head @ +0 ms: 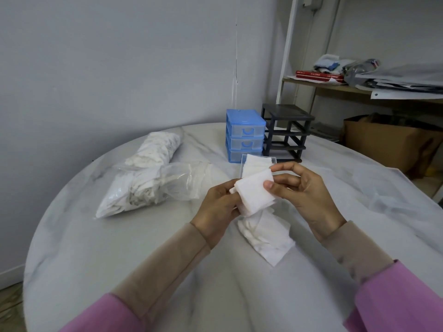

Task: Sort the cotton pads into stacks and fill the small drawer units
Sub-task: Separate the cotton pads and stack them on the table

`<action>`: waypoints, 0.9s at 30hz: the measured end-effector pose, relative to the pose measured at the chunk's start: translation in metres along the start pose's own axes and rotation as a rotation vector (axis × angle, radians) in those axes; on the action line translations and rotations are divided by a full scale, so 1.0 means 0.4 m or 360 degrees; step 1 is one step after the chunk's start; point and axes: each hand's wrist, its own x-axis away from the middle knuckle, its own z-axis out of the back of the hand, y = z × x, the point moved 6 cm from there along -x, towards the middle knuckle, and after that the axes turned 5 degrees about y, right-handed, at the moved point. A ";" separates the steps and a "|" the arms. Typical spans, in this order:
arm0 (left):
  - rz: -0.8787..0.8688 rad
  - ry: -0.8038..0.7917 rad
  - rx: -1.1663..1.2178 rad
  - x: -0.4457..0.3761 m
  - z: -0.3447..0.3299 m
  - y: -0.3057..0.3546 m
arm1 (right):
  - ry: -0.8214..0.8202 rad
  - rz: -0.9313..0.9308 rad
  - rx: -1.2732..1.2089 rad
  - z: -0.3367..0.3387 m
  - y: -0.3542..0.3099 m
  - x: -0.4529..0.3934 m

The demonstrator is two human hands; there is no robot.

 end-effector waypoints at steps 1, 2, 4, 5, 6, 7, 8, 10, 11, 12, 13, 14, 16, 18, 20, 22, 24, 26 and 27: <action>0.0027 0.0000 0.0012 0.001 -0.003 -0.002 | 0.0010 0.0010 0.0003 -0.002 0.003 0.000; 0.0058 -0.0002 0.0034 0.002 -0.006 -0.004 | 0.0026 0.0026 0.0010 -0.002 0.006 -0.001; 0.0111 -0.0011 0.0071 0.003 -0.011 -0.003 | 0.0059 0.0072 0.0047 -0.001 0.007 -0.003; 0.0123 -0.0015 0.0084 0.003 -0.012 -0.001 | 0.0068 0.0096 0.0074 0.000 0.006 -0.004; 0.0129 -0.0016 0.0103 0.002 -0.013 0.002 | 0.0071 0.0117 0.0097 0.001 0.005 -0.004; 0.0137 -0.0014 0.0137 0.003 -0.015 0.004 | 0.0073 0.0134 0.0117 0.003 0.005 -0.005; 0.0157 -0.0003 0.0187 0.003 -0.015 0.005 | 0.0077 0.0146 0.0135 0.004 0.005 -0.006; 0.0203 0.0029 0.0281 0.003 -0.014 0.003 | 0.0086 0.0165 0.0168 0.007 0.006 -0.008; 0.0214 0.0036 0.0306 0.002 -0.014 0.003 | 0.0089 0.0173 0.0180 0.007 0.006 -0.008; 0.0222 0.0030 0.0322 0.002 -0.014 0.002 | 0.0095 0.0179 0.0187 0.009 0.007 -0.009; 0.0230 0.0009 0.0327 0.002 -0.015 0.002 | 0.0102 0.0184 0.0190 0.010 0.008 -0.009; 0.0229 -0.0023 0.0312 0.003 -0.017 0.004 | 0.0110 0.0190 0.0190 0.012 0.008 -0.010; 0.0201 -0.0087 0.0250 0.006 -0.022 0.007 | 0.0117 0.0203 0.0203 0.015 0.009 -0.010; 0.0153 -0.0113 0.0187 0.007 -0.024 0.009 | 0.0116 0.0213 0.0219 0.015 0.009 -0.011; 0.0100 -0.0094 0.0159 0.006 -0.021 0.011 | 0.0116 0.0220 0.0233 0.014 0.009 -0.011; 0.0076 -0.0075 0.0159 0.004 -0.018 0.010 | 0.0116 0.0229 0.0237 0.013 0.008 -0.009; 0.0063 -0.0063 0.0155 0.002 -0.015 0.008 | 0.0119 0.0233 0.0235 0.012 0.008 -0.009; 0.0044 -0.0064 0.0158 -0.001 -0.013 0.005 | 0.0113 0.0236 0.0240 0.011 0.007 -0.008; 0.0032 -0.0065 0.0160 -0.002 -0.013 0.005 | 0.0107 0.0238 0.0246 0.010 0.006 -0.008</action>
